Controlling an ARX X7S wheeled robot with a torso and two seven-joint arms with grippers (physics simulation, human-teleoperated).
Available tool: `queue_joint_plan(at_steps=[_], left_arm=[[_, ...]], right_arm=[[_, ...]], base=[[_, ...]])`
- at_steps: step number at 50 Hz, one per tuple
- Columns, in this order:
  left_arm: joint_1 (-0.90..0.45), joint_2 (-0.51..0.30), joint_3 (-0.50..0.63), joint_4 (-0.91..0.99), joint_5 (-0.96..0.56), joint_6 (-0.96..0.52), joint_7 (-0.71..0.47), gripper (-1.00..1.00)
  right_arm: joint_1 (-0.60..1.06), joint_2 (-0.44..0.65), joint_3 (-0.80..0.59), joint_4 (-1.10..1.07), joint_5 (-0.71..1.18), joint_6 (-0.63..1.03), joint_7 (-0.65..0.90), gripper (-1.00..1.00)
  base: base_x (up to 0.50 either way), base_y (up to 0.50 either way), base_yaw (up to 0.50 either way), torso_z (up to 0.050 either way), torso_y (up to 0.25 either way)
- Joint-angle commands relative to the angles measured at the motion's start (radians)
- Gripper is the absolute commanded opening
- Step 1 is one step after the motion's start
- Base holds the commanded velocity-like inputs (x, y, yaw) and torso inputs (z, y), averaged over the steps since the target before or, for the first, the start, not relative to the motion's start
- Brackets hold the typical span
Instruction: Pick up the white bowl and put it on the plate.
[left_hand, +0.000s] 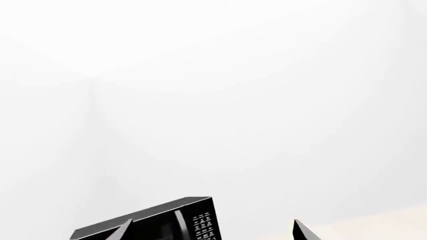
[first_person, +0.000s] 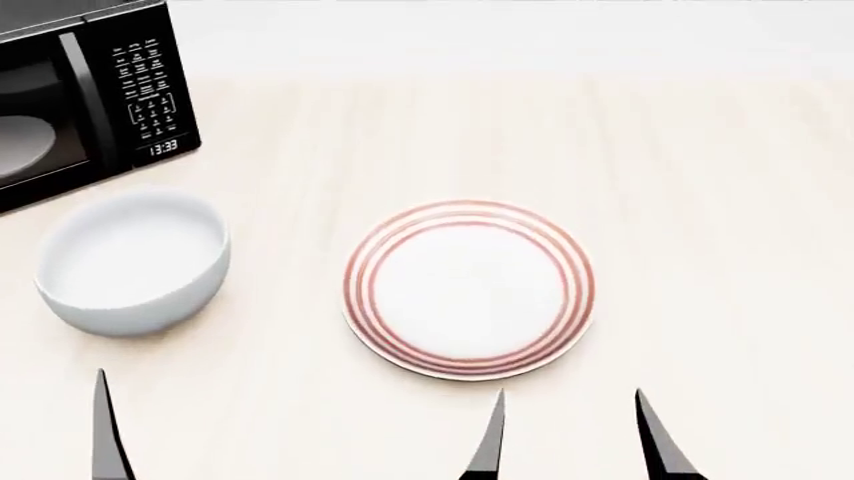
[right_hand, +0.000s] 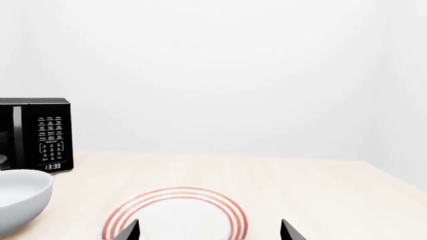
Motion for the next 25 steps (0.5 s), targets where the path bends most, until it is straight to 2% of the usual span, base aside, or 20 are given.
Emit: queue_joint_plan(at_steps=[1, 22, 25], left_arm=[[0.002, 0.010, -0.006, -0.005, 0.016, -0.004, 0.022, 1.00], [-0.001, -0.007, 0.008, -0.012, 0.019, -0.006, 0.001, 1.00], [0.001, -0.008, 0.010, -0.008, 0.019, -0.011, -0.001, 1.00]], right_arm=[[-0.002, -0.009, 0.014, -0.009, -0.017, -0.005, -0.005, 1.00], [0.005, 0.003, 0.001, 0.001, -0.008, 0.001, 0.018, 1.00], [0.006, 0.005, -0.006, 0.009, -0.019, -0.001, 0.025, 1.00]], base=[[0.50, 0.00, 0.00, 0.000, 0.000], [0.50, 0.00, 0.00, 0.000, 0.000], [0.13, 0.00, 0.00, 0.000, 0.000]])
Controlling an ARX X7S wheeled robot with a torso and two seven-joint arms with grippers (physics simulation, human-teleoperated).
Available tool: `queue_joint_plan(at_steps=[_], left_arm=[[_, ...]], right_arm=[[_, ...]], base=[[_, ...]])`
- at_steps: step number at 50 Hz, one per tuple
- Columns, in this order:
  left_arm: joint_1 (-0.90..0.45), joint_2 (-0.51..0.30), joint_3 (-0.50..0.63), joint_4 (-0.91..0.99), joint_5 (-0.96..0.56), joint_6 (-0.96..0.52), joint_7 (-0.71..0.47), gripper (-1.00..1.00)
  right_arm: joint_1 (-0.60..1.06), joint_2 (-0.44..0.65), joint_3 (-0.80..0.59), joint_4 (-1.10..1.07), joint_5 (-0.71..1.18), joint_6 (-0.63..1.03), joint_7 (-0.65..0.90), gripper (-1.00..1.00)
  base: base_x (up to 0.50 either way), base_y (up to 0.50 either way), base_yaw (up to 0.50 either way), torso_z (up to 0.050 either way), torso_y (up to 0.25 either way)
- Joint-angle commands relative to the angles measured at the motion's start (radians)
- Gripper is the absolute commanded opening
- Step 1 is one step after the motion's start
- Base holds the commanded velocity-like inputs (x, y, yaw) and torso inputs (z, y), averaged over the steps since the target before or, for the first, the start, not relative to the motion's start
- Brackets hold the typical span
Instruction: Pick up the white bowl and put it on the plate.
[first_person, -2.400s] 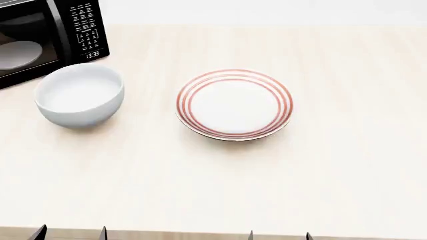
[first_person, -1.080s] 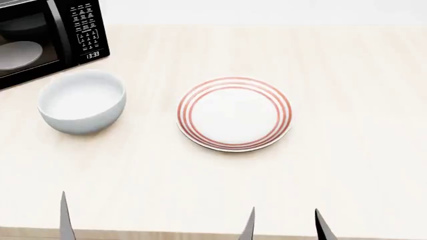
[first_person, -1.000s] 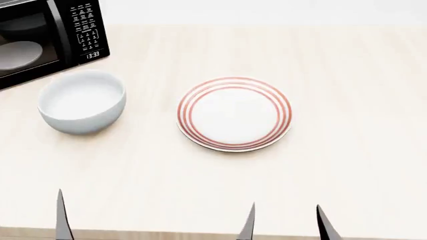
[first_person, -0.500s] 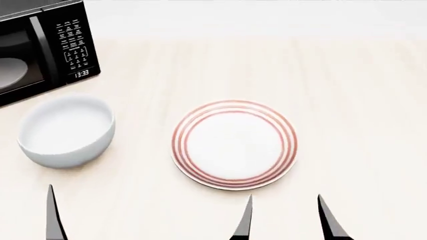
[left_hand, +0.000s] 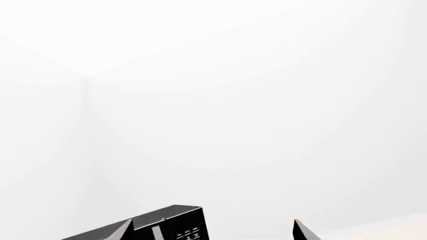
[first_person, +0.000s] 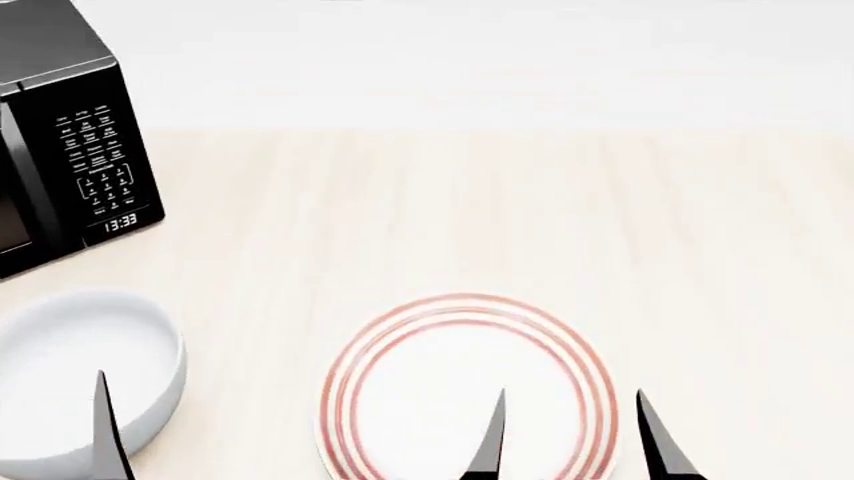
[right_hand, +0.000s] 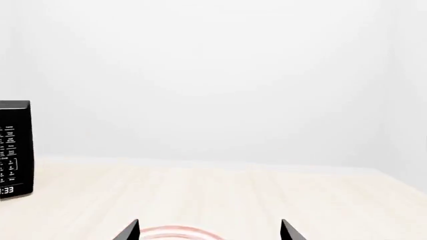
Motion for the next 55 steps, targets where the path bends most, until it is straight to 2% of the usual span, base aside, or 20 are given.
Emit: queue_joint_plan(at_steps=[1, 11, 20, 25, 34, 37, 39, 44, 47, 55], left_arm=[[0.004, 0.013, -0.007, -0.002, 0.020, -0.011, 0.025, 1.00], [0.006, 0.020, -0.007, 0.073, 0.057, -0.099, 0.028, 1.00], [-0.040, 0.042, -0.014, 0.354, 0.171, -0.391, 0.124, 1.00], [-0.130, 0.050, -0.027, 0.470, 0.210, -0.573, 0.209, 1.00], [-0.300, -0.021, -0.017, 0.502, 0.278, -0.670, 0.319, 1.00], [-0.392, 0.000, -0.038, 0.510, 0.265, -0.775, 0.372, 1.00], [-0.486, 0.059, -0.089, 0.535, 0.202, -0.931, 0.443, 1.00], [-0.656, 0.041, -0.065, 0.505, 0.270, -1.125, 0.494, 1.00], [-0.732, 0.040, -0.077, 0.472, 0.262, -1.236, 0.546, 1.00], [-0.816, 0.041, -0.149, 0.336, 0.236, -1.459, 0.618, 1.00]], right_arm=[[0.001, -0.015, 0.010, 0.009, -0.028, 0.000, -0.001, 1.00], [0.001, -0.008, 0.007, 0.013, -0.024, -0.005, 0.008, 1.00], [0.000, -0.001, 0.004, 0.011, -0.017, -0.010, 0.014, 1.00], [-0.001, 0.002, 0.006, 0.009, -0.009, -0.012, 0.016, 1.00], [0.001, 0.009, -0.002, 0.011, -0.002, -0.014, 0.017, 1.00], [0.002, 0.010, -0.002, 0.013, -0.002, -0.014, 0.019, 1.00], [0.003, 0.010, 0.000, 0.019, 0.002, -0.017, 0.020, 1.00], [0.000, 0.013, 0.000, 0.013, 0.009, -0.017, 0.023, 1.00], [0.002, 0.015, 0.004, 0.013, 0.016, -0.016, 0.024, 1.00], [0.002, 0.019, 0.002, 0.021, 0.018, -0.024, 0.031, 1.00]], base=[[0.00, 0.00, 0.00, 0.000, 0.000], [0.00, 0.00, 0.00, 0.000, 0.000], [0.00, 0.00, 0.00, 0.000, 0.000], [0.00, 0.00, 0.00, 0.000, 0.000], [0.00, 0.00, 0.00, 0.000, 0.000], [0.00, 0.00, 0.00, 0.000, 0.000], [0.00, 0.00, 0.00, 0.000, 0.000], [0.00, 0.00, 0.00, 0.000, 0.000], [0.00, 0.00, 0.00, 0.000, 0.000], [0.00, 0.00, 0.00, 0.000, 0.000]])
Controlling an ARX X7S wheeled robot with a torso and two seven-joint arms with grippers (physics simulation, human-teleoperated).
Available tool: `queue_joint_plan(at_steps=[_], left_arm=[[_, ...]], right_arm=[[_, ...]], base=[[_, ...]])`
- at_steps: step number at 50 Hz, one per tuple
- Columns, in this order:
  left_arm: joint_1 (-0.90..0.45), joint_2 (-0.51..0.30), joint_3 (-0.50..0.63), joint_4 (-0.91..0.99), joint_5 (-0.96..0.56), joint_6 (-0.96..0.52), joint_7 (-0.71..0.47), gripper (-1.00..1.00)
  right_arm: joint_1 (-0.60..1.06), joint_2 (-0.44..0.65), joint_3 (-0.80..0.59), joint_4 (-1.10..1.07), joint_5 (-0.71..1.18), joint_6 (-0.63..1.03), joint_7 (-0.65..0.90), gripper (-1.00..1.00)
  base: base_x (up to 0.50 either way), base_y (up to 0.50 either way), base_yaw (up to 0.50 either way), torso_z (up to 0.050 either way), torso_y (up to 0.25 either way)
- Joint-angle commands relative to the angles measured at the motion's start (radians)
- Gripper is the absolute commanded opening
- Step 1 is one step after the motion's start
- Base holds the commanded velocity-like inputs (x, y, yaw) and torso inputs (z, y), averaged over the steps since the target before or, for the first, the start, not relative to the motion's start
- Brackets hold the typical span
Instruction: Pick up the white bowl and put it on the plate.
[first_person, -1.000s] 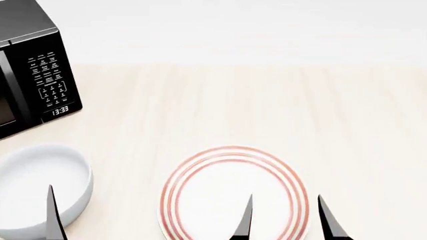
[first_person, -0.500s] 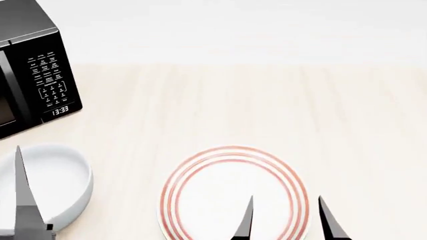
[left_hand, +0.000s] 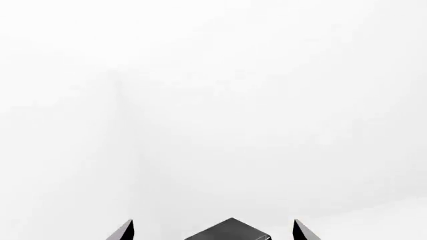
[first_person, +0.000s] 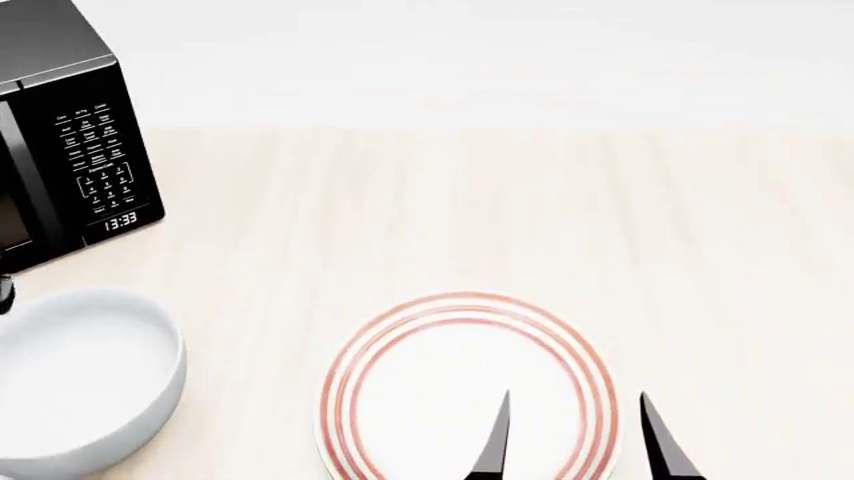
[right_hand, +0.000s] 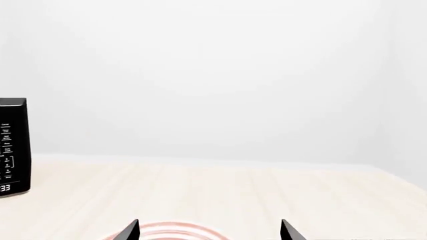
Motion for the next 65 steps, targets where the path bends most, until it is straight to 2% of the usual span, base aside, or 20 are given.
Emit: queue_joint_plan(at_steps=[1, 7, 18, 27, 65], left_arm=[[-0.193, 0.026, -0.081, -0.111, 0.012, -0.351, 0.162, 1.00], [-0.267, 0.027, -0.058, -0.140, 0.025, -0.498, 0.177, 1.00], [-0.261, 0.050, -0.137, -0.332, -0.011, -0.399, 0.137, 1.00], [-0.250, 0.044, -0.130, -0.347, -0.008, -0.406, 0.127, 1.00], [-0.169, 0.107, -0.276, -0.526, -0.081, -0.257, 0.029, 1.00]], right_arm=[[-0.002, -0.015, 0.023, 0.005, -0.014, -0.011, -0.009, 1.00], [-0.004, -0.012, 0.021, 0.009, -0.012, -0.016, -0.006, 1.00], [-0.004, -0.003, 0.009, 0.019, -0.007, -0.023, 0.004, 1.00], [-0.003, 0.007, 0.004, 0.018, 0.003, -0.025, 0.014, 1.00], [0.002, 0.032, -0.022, 0.021, 0.015, -0.031, 0.041, 1.00]], base=[[0.00, 0.00, 0.00, 0.000, 0.000], [0.00, 0.00, 0.00, 0.000, 0.000], [0.00, 0.00, 0.00, 0.000, 0.000], [0.00, 0.00, 0.00, 0.000, 0.000], [0.00, 0.00, 0.00, 0.000, 0.000]])
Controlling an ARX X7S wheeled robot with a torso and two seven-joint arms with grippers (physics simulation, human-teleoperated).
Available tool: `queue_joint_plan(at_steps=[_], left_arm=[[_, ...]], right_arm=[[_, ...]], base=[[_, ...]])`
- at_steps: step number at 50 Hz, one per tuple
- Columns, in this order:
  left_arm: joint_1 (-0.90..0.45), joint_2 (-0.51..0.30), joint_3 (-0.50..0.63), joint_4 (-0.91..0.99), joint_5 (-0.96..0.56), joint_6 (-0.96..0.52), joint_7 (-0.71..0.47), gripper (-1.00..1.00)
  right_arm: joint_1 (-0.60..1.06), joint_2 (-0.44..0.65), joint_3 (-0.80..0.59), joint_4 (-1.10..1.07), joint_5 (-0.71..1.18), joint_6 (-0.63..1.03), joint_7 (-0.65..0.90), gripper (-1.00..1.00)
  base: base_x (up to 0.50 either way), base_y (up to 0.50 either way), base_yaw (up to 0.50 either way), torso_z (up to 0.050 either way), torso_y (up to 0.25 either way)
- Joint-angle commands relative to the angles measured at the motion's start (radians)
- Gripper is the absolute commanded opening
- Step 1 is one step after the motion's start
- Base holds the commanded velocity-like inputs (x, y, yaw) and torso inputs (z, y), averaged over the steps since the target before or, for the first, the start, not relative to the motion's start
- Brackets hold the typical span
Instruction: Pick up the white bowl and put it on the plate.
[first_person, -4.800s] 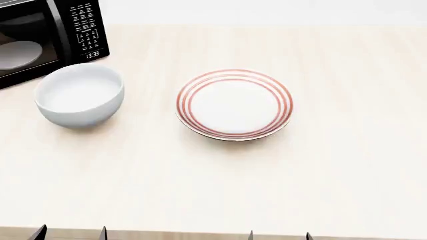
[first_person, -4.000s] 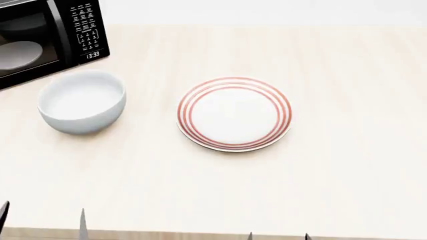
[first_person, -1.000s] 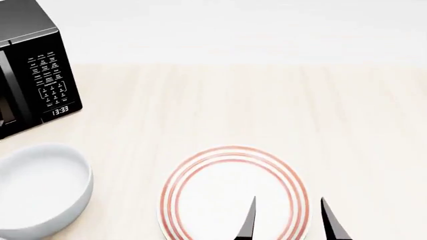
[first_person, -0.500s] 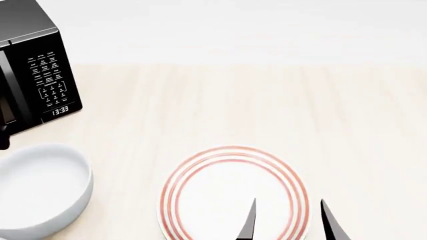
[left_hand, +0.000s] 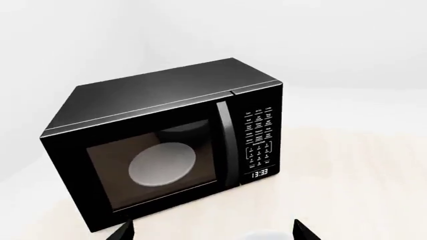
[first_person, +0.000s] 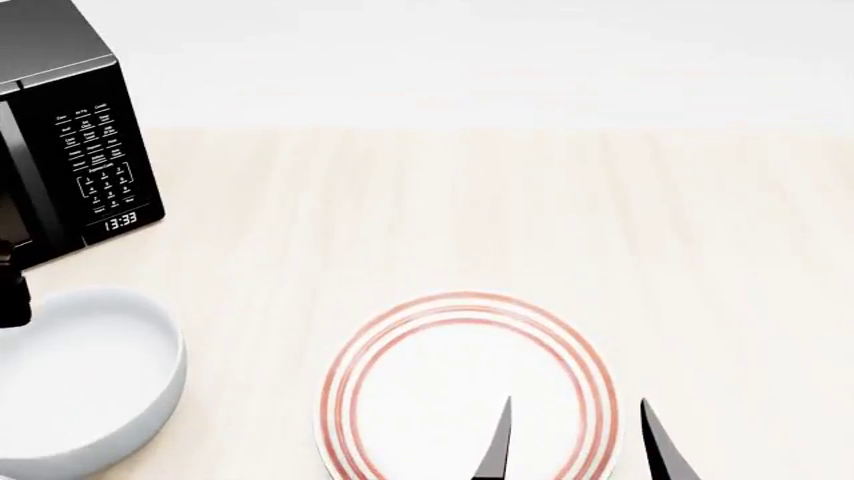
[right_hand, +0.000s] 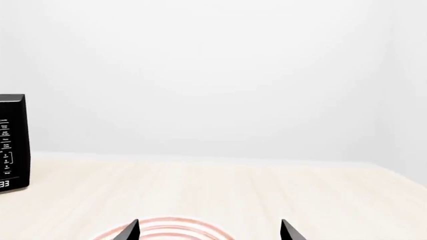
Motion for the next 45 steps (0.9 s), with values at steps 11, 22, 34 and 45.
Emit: queue_joint_plan(at_steps=[11, 22, 34, 45], left_arm=[[0.033, 0.036, -0.071, -0.111, -0.025, 0.080, -0.027, 1.00], [0.053, 0.031, -0.081, -0.122, -0.040, 0.093, -0.043, 1.00], [0.078, 0.034, -0.094, -0.168, -0.065, 0.132, -0.066, 1.00], [0.087, 0.023, -0.121, -0.231, -0.089, 0.169, -0.087, 1.00]], right_arm=[[0.002, -0.011, 0.013, 0.000, -0.018, -0.005, -0.005, 1.00], [0.001, -0.007, 0.007, 0.002, -0.017, -0.009, 0.000, 1.00], [0.003, -0.001, 0.005, 0.003, -0.012, -0.010, 0.005, 1.00], [0.008, 0.003, 0.000, 0.008, -0.011, -0.014, 0.009, 1.00]], base=[[0.00, 0.00, 0.00, 0.000, 0.000], [0.00, 0.00, 0.00, 0.000, 0.000], [0.00, 0.00, 0.00, 0.000, 0.000], [0.00, 0.00, 0.00, 0.000, 0.000]])
